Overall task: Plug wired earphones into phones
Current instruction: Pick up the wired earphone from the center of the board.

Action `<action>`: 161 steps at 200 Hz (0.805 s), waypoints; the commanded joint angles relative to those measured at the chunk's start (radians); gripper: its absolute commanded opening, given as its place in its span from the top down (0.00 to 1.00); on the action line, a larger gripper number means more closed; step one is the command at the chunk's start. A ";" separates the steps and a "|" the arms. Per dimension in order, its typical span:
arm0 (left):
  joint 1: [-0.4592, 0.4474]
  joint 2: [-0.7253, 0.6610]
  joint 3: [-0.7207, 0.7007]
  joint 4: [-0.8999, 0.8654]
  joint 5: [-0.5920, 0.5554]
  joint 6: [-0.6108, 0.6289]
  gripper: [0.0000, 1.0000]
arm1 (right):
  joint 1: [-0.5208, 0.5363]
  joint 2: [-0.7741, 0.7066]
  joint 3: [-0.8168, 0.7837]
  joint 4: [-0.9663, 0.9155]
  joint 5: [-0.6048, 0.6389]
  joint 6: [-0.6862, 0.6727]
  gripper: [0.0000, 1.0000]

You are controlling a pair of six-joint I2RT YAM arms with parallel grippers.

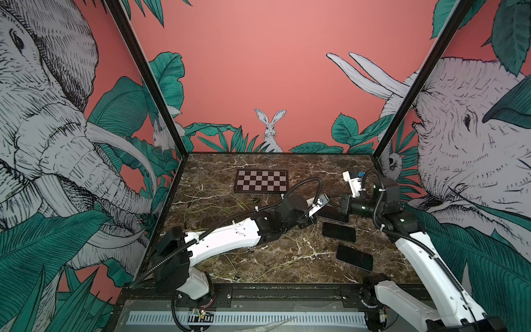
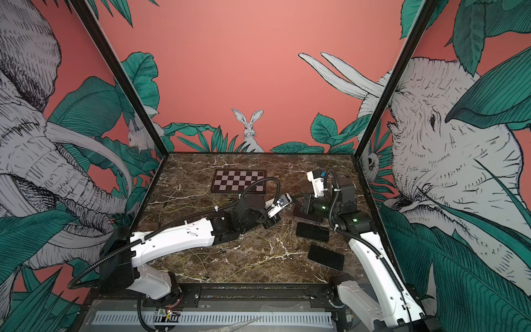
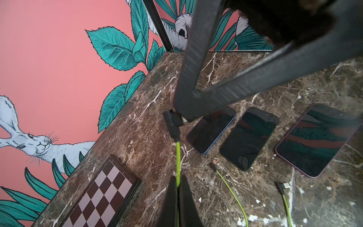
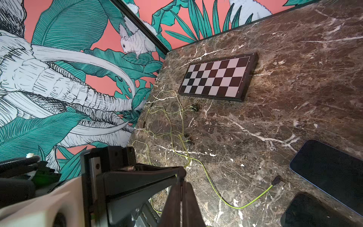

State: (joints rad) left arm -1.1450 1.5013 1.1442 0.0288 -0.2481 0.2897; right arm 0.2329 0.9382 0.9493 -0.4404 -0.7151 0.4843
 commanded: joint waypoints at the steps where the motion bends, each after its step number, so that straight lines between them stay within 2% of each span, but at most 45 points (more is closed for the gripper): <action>1: -0.008 -0.016 0.029 0.017 -0.005 0.025 1.00 | 0.005 -0.015 0.000 -0.006 0.005 -0.026 0.95; 23: -0.007 -0.016 0.032 0.019 0.000 0.032 1.00 | 0.005 -0.011 0.003 -0.008 -0.005 -0.024 1.00; 48: -0.008 -0.021 0.044 0.013 0.016 0.029 0.99 | 0.005 -0.016 0.006 -0.014 -0.007 -0.034 1.00; 55: -0.008 -0.024 0.045 0.011 0.020 0.024 0.89 | 0.006 -0.023 0.003 -0.010 -0.005 -0.037 1.00; 67: -0.008 -0.034 0.036 0.020 0.030 0.018 0.55 | 0.008 -0.037 -0.003 -0.001 0.005 -0.039 1.00; 72: -0.007 -0.040 0.032 0.022 0.045 0.015 0.45 | 0.006 -0.045 -0.009 0.008 0.003 -0.041 1.00; 92: -0.007 -0.067 0.023 0.008 0.092 0.004 0.28 | 0.012 -0.080 -0.038 0.059 0.008 -0.039 1.00; 110: -0.005 -0.101 0.010 -0.001 0.143 0.005 0.24 | 0.023 -0.133 -0.074 0.108 0.013 -0.091 1.00; 127: 0.019 -0.135 0.016 -0.045 0.218 0.002 0.24 | 0.041 -0.197 -0.105 0.128 0.055 -0.204 1.00; 142: 0.077 -0.163 0.036 -0.109 0.357 -0.029 0.25 | 0.044 -0.248 -0.116 0.105 0.050 -0.372 1.00; 161: 0.150 -0.198 0.023 -0.097 0.602 -0.063 0.28 | 0.048 -0.300 -0.123 0.079 0.025 -0.573 1.00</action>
State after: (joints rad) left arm -1.0744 1.3693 1.1511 -0.0334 0.0498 0.2684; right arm 0.2729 0.6941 0.8284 -0.3866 -0.6765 0.2142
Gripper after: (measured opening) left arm 0.728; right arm 0.046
